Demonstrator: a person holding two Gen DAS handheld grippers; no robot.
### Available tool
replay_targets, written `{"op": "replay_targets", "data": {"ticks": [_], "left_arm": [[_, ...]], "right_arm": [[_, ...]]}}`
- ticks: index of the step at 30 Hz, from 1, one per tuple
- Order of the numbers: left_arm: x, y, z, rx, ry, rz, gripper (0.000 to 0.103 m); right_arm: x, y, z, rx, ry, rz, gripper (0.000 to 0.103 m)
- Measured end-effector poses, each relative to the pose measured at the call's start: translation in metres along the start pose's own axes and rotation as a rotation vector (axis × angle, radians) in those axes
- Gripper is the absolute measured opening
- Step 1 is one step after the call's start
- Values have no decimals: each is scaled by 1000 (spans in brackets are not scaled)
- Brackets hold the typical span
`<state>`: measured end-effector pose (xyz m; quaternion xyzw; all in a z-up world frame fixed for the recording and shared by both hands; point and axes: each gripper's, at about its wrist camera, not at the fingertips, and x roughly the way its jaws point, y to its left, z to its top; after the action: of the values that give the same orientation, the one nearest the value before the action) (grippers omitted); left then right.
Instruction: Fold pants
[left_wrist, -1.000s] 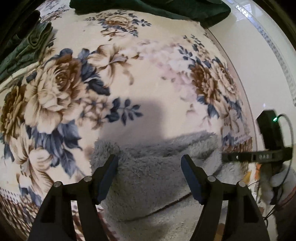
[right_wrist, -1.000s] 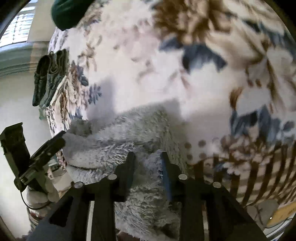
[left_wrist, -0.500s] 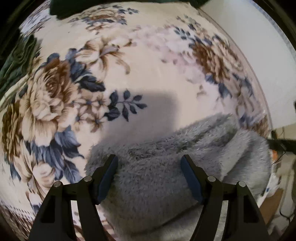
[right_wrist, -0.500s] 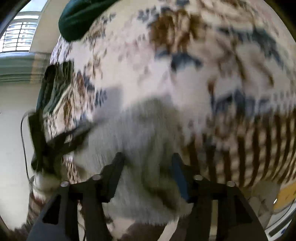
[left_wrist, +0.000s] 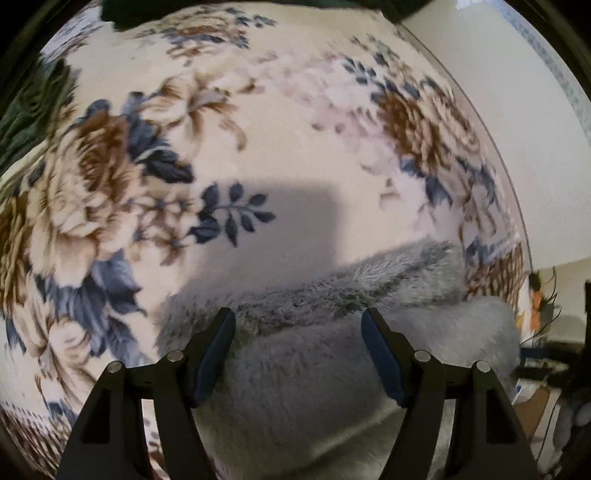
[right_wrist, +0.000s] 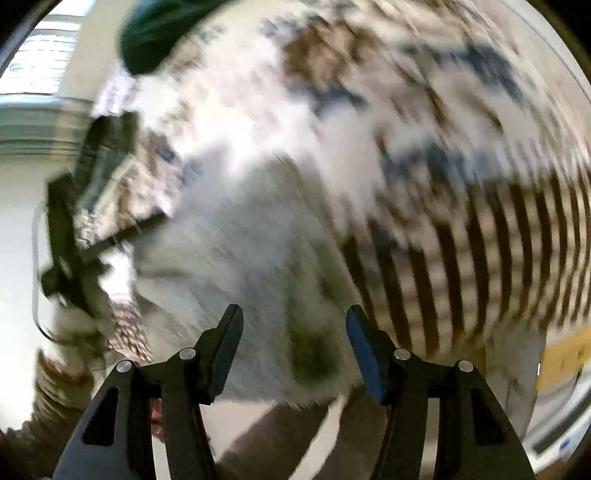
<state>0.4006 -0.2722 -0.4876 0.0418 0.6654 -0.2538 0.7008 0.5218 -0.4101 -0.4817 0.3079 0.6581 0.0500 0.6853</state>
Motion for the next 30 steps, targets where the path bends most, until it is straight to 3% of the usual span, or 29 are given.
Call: {"op": "replay_targets", "data": {"ticks": [3, 5, 6, 7, 11, 15, 17, 21, 23, 24, 25, 27, 30], "left_arm": [[-18, 9, -9, -50, -39, -12, 69], [-27, 13, -15, -82, -62, -14, 69], [-31, 16, -20, -100, -72, -11, 69], [-34, 19, -23, -115, -78, -11, 69], [-41, 35, -41, -207, -98, -34, 69], [-39, 57, -57, -320, -96, -80, 69], [-32, 65, -60, -364, -79, -120, 69], [-5, 73, -53, -396, -39, -192, 69], [9, 77, -46, -411, -23, -222, 69], [12, 78, -43, -414, -13, -235, 69], [10, 78, -41, -406, -16, -236, 69], [1, 73, -39, -355, -28, -203, 69], [-11, 73, -42, -338, -28, -195, 69]], "right_arm": [[17, 24, 29, -116, 4, -31, 61], [47, 32, 44, -188, 93, -79, 61], [60, 36, 48, -217, 115, -106, 52], [67, 40, 48, -242, 119, -125, 26], [52, 44, 59, -218, 4, -197, 23], [27, 36, 71, -143, -93, -193, 23], [29, 34, 81, -119, -97, -204, 23], [46, 29, 86, -78, 3, -212, 37], [37, 31, 69, -54, 1, -188, 58], [27, 30, 53, -18, -18, -170, 78], [19, 27, 37, 19, -36, -150, 85], [15, 23, -2, 113, -42, -105, 85], [33, 16, -58, 291, 34, 35, 85]]}}
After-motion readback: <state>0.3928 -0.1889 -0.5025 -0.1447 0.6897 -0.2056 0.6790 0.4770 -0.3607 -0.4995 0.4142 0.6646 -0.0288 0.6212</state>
